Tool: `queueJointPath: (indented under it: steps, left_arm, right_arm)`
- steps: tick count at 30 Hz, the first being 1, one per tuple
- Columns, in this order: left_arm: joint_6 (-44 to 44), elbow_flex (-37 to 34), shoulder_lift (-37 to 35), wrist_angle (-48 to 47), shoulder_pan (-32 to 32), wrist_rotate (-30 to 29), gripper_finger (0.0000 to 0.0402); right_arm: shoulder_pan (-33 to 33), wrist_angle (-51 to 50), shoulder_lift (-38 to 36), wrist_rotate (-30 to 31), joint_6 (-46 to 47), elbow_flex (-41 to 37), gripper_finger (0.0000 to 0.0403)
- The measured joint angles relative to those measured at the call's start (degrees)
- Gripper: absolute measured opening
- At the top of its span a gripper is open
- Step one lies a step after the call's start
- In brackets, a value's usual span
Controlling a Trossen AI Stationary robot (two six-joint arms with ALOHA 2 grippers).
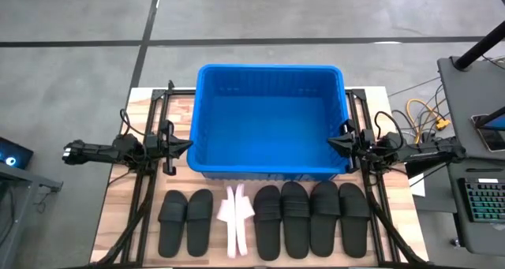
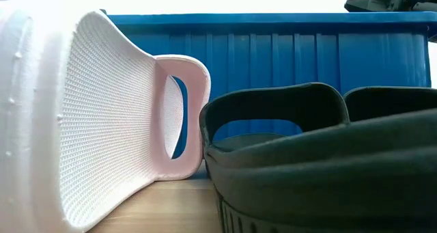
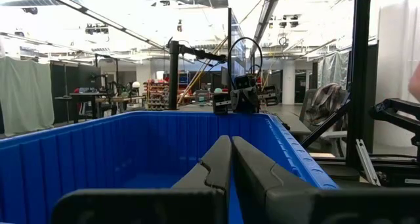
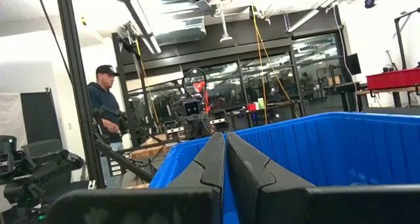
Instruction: Pick and place slides into bin
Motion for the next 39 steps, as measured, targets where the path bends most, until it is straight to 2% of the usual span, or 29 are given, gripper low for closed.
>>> queueJointPath:
  steps: [18,22,30,34,39]
  left_arm:
    - [0.00,0.00,0.00,0.00,0.00,-0.01,0.0000]
    - [0.00,0.00,0.00,0.00,0.01,0.00,0.0000]
    - [0.00,0.00,0.00,0.00,0.02,-0.02,0.0000]
    - [0.00,0.00,0.00,0.00,0.01,0.00,0.0000]
    - [0.00,0.00,0.00,0.00,0.02,0.00,0.0000]
  right_arm:
    - [0.02,0.02,0.00,0.00,0.00,0.00,0.0009]
    - [0.02,0.91,0.28,2.89,0.03,-0.02,0.0009]
    - [-0.02,3.95,0.35,3.33,3.27,-0.02,0.0009]
    - [-0.02,7.39,0.52,6.00,2.97,-0.04,0.0009]
    - [-0.02,12.60,0.70,6.64,10.59,-0.04,0.0009]
